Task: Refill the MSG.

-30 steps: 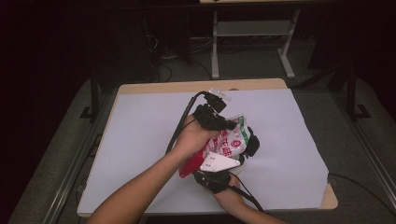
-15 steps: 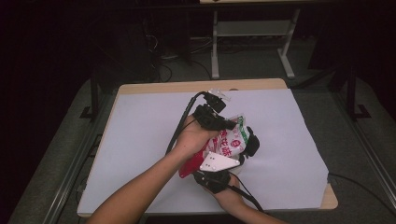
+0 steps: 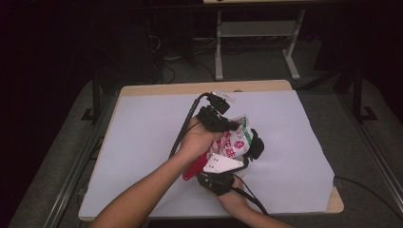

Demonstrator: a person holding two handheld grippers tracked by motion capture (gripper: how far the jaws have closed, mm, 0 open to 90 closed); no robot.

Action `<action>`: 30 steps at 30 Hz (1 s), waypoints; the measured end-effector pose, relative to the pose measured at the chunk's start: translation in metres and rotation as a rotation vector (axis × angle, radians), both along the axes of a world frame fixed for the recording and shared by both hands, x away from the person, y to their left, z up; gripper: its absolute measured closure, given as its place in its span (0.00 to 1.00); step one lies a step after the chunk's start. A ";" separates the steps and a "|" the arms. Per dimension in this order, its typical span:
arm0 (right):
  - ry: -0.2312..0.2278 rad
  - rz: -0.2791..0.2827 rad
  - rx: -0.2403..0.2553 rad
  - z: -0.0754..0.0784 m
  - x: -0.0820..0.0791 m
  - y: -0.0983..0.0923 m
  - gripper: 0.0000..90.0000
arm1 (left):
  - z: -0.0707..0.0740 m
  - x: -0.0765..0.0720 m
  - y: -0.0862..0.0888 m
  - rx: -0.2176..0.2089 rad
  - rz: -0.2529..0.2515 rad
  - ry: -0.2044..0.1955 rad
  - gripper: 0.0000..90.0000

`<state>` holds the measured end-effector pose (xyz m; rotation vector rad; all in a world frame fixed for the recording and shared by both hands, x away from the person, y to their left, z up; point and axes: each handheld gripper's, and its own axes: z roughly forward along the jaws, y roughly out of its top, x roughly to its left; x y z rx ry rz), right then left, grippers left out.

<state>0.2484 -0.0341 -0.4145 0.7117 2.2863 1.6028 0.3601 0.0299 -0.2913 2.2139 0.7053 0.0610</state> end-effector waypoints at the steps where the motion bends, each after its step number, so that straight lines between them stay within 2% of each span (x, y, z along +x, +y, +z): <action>1: 0.000 0.001 0.001 0.000 0.000 0.000 1.00 | 0.000 0.000 0.000 -0.001 0.000 -0.004 1.00; 6: 0.001 0.002 0.005 0.000 0.000 0.000 1.00 | 0.000 -0.001 -0.001 0.001 0.002 -0.002 1.00; 10: 0.002 0.002 0.006 0.000 -0.001 0.000 1.00 | 0.000 -0.002 -0.002 -0.016 0.015 0.000 1.00; 22: 0.003 0.002 0.010 0.000 -0.001 0.001 1.00 | 0.000 -0.002 -0.002 -0.002 0.005 -0.003 1.00; 30: 0.000 0.002 0.010 0.000 -0.001 0.000 1.00 | 0.000 -0.002 -0.003 -0.009 0.009 -0.006 1.00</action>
